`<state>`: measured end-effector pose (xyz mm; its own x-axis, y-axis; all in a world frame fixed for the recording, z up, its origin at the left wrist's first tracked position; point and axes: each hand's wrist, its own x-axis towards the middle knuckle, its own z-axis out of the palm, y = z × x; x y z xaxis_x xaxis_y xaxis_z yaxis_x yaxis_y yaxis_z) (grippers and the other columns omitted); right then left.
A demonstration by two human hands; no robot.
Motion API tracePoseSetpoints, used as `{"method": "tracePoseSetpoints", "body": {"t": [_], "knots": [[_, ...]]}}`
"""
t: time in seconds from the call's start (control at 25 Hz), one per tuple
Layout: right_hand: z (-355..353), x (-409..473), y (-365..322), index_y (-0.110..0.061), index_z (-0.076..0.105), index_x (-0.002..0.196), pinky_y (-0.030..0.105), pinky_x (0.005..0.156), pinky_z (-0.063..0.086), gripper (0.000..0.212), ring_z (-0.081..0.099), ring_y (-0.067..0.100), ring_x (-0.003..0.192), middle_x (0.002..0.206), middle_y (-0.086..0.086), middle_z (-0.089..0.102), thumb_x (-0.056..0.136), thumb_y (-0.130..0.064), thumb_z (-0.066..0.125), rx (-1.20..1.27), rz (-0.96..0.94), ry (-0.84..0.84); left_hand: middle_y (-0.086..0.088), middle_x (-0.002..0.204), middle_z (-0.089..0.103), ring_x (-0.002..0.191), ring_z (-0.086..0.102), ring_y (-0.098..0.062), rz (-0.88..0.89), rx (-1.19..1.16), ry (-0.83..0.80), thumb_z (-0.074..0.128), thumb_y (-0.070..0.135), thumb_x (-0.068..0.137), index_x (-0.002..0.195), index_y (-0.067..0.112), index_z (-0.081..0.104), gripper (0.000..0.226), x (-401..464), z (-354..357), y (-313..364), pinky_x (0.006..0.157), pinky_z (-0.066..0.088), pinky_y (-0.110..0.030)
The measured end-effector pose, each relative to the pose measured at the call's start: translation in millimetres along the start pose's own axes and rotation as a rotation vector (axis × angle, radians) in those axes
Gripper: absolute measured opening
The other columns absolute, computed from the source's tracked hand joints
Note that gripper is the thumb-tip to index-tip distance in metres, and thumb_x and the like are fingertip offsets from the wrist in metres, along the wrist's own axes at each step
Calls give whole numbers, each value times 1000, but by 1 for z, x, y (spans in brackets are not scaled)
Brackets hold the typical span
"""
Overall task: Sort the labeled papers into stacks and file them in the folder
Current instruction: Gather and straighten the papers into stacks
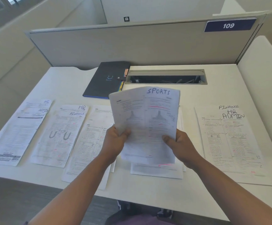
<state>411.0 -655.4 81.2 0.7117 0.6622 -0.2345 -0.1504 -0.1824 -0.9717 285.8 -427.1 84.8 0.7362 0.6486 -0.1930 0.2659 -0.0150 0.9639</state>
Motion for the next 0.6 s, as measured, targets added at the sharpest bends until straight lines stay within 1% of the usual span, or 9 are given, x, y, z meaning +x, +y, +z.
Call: {"method": "tracePoseSetpoints", "body": {"t": [0.12, 0.2, 0.28, 0.4, 0.52, 0.6], "knots": [[32, 7, 1, -28, 70, 121, 25, 89, 58, 26, 72, 8, 108, 116, -13, 77, 106, -14, 55, 29, 47, -70, 4, 106, 81, 99, 77, -18, -84, -15, 28, 72, 9, 97, 114, 18, 73, 19, 7, -41, -4, 89, 60, -38], [58, 12, 2, -23, 71, 122, 28, 90, 59, 27, 74, 13, 108, 115, -9, 78, 106, -10, 54, 82, 94, -90, -2, 112, 81, 105, 76, -24, -141, -33, -7, 70, 6, 98, 119, 14, 72, 22, 11, -69, -10, 94, 59, -45], [87, 19, 2, -21, 72, 122, 29, 90, 60, 28, 74, 15, 107, 115, -7, 78, 105, -8, 53, 119, 147, -90, -6, 118, 79, 109, 75, -30, -205, -51, -57, 67, 5, 99, 123, 14, 71, 26, 16, -101, -16, 96, 58, -50], [129, 33, 1, -17, 71, 125, 34, 94, 59, 27, 73, 17, 110, 118, -3, 77, 105, -8, 54, 152, 208, -139, -7, 119, 78, 108, 76, -30, -297, -38, -117, 63, 10, 103, 124, 21, 71, 25, 31, -151, -25, 90, 60, -53], [168, 52, 2, -16, 70, 124, 36, 92, 60, 23, 74, 18, 108, 118, -3, 78, 103, -14, 61, 176, 267, -204, -5, 116, 80, 105, 77, -30, -353, 12, -95, 60, 11, 105, 123, 21, 71, 23, 52, -199, -40, 87, 62, -52], [187, 66, 5, -14, 71, 118, 35, 89, 61, 19, 75, 17, 100, 112, 0, 79, 100, -19, 67, 195, 306, -143, -3, 112, 81, 100, 78, -29, -378, 55, -85, 60, 11, 105, 121, 21, 71, 22, 68, -223, -53, 83, 63, -52]]}}
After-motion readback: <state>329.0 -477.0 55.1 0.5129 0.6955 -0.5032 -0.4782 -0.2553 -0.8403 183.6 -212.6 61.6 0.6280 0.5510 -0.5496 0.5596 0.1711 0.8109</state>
